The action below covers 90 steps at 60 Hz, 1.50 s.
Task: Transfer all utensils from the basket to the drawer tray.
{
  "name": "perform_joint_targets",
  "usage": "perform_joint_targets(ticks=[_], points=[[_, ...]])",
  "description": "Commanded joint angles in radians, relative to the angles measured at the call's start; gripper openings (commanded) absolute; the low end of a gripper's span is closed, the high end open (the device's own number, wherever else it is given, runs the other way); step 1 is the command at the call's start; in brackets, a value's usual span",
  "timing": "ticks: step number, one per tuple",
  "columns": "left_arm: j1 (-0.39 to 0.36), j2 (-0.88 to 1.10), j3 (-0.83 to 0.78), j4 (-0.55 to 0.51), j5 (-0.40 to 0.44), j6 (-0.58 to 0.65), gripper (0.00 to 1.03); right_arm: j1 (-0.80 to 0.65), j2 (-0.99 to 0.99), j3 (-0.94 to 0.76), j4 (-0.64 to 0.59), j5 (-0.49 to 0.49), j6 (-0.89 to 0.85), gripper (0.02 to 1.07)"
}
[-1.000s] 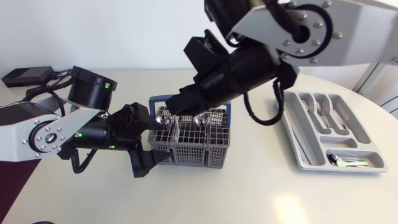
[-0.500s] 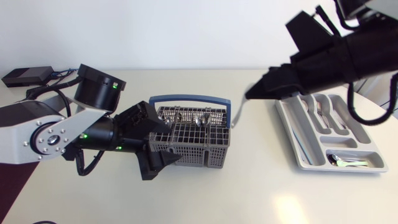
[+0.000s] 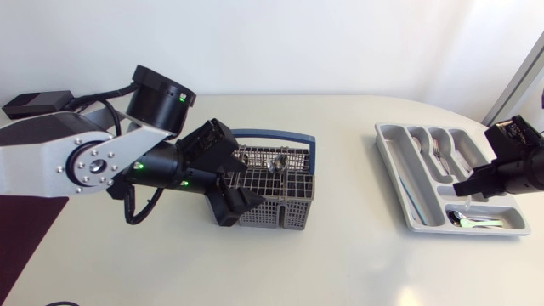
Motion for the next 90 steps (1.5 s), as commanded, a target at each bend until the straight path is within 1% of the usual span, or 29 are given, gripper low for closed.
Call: perform_joint_targets(ticks=[1,9,21,25,28,29,35,37,38,39,42,44,47,49,56,59,63,67,72,73,77,81,90], points=[[-0.012,0.029,0.036,-0.009,-0.009,-0.042,0.96,-0.055,0.031,-0.058,0.064,0.03,-0.101,0.08],[-0.02,0.042,0.056,-0.013,-0.021,-0.074,0.96,-0.116,0.09,-0.095,0.157,0.068,-0.152,0.08],[-0.018,0.054,0.096,-0.042,-0.029,-0.11,0.96,-0.176,0.187,-0.153,0.346,0.154,-0.227,0.08],[-0.017,0.06,0.104,-0.047,-0.031,-0.12,0.95,-0.191,0.221,-0.171,0.395,0.171,-0.25,0.1],[-0.017,0.071,0.117,-0.061,-0.031,-0.134,0.93,-0.199,0.244,-0.187,0.436,0.177,-0.261,0.21],[-0.017,0.074,0.122,-0.064,-0.031,-0.139,0.93,-0.203,0.255,-0.193,0.447,0.177,-0.268,0.27],[-0.015,0.086,0.136,-0.07,-0.031,-0.157,0.93,-0.203,0.288,-0.213,0.496,0.19,-0.278,0.43],[-0.017,0.089,0.139,-0.07,-0.032,-0.165,0.93,-0.205,0.296,-0.216,0.509,0.19,-0.279,0.56],[-0.017,0.091,0.142,-0.07,-0.034,-0.166,0.93,-0.205,0.299,-0.216,0.509,0.19,-0.279,0.61],[-0.018,0.095,0.145,-0.071,-0.038,-0.174,0.93,-0.205,0.302,-0.216,0.507,0.191,-0.279,0.74],[-0.026,0.101,0.153,-0.071,-0.052,-0.194,0.93,-0.206,0.301,-0.219,0.507,0.193,-0.279,0.92],[-0.032,0.103,0.156,-0.071,-0.06,-0.206,0.93,-0.206,0.296,-0.221,0.505,0.193,-0.279,0.98],[-0.037,0.109,0.16,-0.071,-0.072,-0.217,0.93,-0.206,0.288,-0.224,0.504,0.193,-0.281,1.01],[-0.037,0.118,0.168,-0.071,-0.087,-0.226,0.93,-0.206,0.279,-0.225,0.504,0.191,-0.279,1.02],[-0.027,0.152,0.197,-0.071,-0.1,-0.275,0.92,-0.211,0.233,-0.224,0.482,0.183,-0.271,1.02],[-0.021,0.17,0.208,-0.071,-0.106,-0.295,0.9,-0.211,0.212,-0.221,0.464,0.179,-0.258,1.02],[-0.012,0.203,0.231,-0.073,-0.115,-0.324,0.9,-0.211,0.187,-0.214,0.443,0.171,-0.248,1.02],[-0.006,0.235,0.254,-0.078,-0.138,-0.35,0.86,-0.206,0.161,-0.208,0.416,0.16,-0.227,1.02],[0.0,0.261,0.28,-0.085,-0.146,-0.375,0.85,-0.203,0.143,-0.204,0.393,0.151,-0.21,1.02],[0.002,0.272,0.292,-0.088,-0.163,-0.384,0.85,-0.203,0.141,-0.204,0.39,0.148,-0.207,1.02],[0.003,0.287,0.309,-0.091,-0.183,-0.406,0.85,-0.197,0.133,-0.205,0.384,0.147,-0.196,1.02],[0.0,0.301,0.32,-0.091,-0.195,-0.413,0.81,-0.186,0.126,-0.213,0.381,0.147,-0.187,1.02],[0.002,0.31,0.309,-0.091,-0.229,-0.424,0.81,-0.173,0.12,-0.225,0.383,0.147,-0.176,1.02]])
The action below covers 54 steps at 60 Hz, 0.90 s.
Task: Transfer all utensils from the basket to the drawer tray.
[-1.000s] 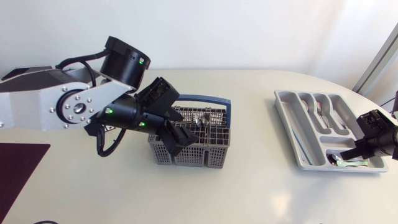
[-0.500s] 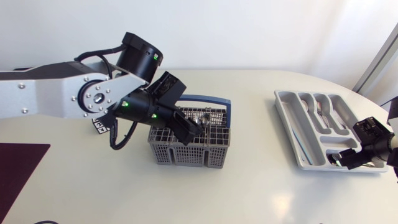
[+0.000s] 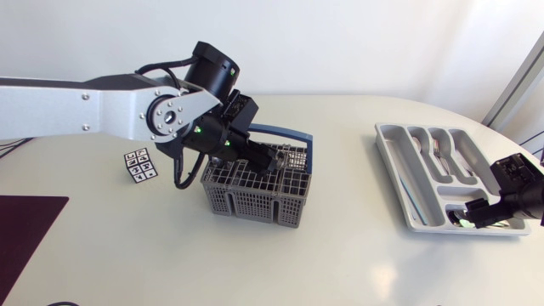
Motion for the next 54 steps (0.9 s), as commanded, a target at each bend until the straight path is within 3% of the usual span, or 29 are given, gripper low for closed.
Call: perform_joint_targets(ticks=[1,17,34,54], points=[[0.013,0.03,0.006,-0.012,-0.014,-0.03,0.81,0.011,-0.009,-0.028,-0.009,-0.002,0.024,1.02],[0.011,0.016,-0.043,-0.002,-0.016,-0.033,0.78,0.033,-0.01,-0.035,-0.006,-0.002,0.04,1.02],[-0.003,0.022,-0.063,0.071,-0.02,-0.084,0.56,0.036,-0.009,-0.043,0.0,-0.002,0.044,1.02],[-0.019,0.05,-0.063,0.123,-0.02,-0.127,0.24,0.039,-0.006,-0.049,0.004,-0.002,0.043,1.02]])
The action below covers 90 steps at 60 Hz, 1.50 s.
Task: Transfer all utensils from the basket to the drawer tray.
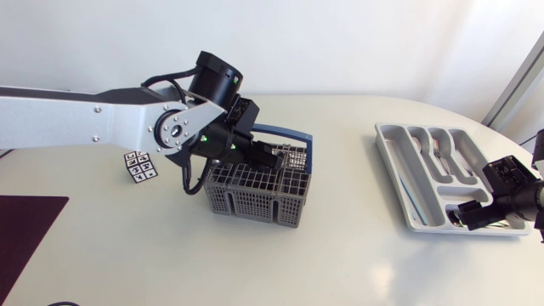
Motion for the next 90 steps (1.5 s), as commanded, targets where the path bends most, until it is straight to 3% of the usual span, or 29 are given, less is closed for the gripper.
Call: perform_joint_targets(ticks=[1,14,48,74,90], points=[[-0.005,0.033,-0.019,0.005,-0.002,-0.034,0.23,0.006,-0.007,-0.029,0.003,0.001,0.019,1.02],[0.0,0.033,-0.028,0.005,-0.001,-0.041,0.03,0.017,-0.007,-0.04,0.014,0.002,0.019,1.02],[0.053,-0.08,-0.168,0.149,0.096,-0.046,0.03,0.031,-0.01,-0.058,0.028,0.008,0.01,1.02],[0.17,-0.163,-0.134,0.152,0.378,-0.139,0.03,0.057,-0.025,-0.057,0.02,0.02,0.011,1.02],[0.191,-0.232,-0.104,0.118,0.429,-0.156,0.03,0.074,-0.056,-0.054,0.002,0.039,0.013,1.02]])
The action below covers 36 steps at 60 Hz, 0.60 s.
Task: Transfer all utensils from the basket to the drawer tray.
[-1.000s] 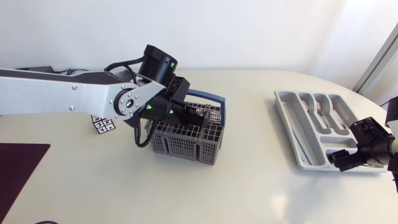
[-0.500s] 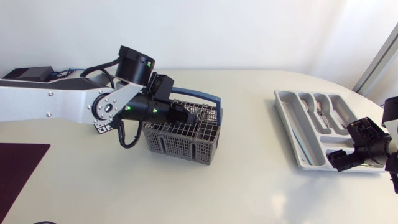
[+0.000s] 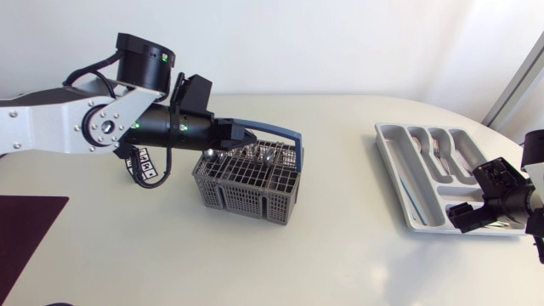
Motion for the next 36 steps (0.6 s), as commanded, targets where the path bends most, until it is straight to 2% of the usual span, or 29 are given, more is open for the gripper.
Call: perform_joint_targets(ticks=[1,15,20,30,36], points=[[0.013,-0.05,0.038,-0.016,0.022,-0.025,0.03,0.008,-0.021,-0.014,-0.014,0.009,0.015,1.02],[0.002,-0.165,0.063,-0.056,0.021,-0.009,0.03,0.034,-0.104,-0.008,-0.026,0.001,0.015,1.02],[-0.03,-0.186,0.086,-0.105,-0.002,0.054,0.03,0.052,-0.154,-0.001,-0.038,-0.02,0.026,1.02],[-0.111,-0.154,0.151,-0.241,-0.037,0.225,0.03,0.08,-0.294,0.016,-0.089,-0.161,0.033,1.02],[-0.15,-0.111,0.179,-0.304,-0.04,0.3,0.03,0.093,-0.312,0.064,-0.188,-0.292,0.027,1.02]])
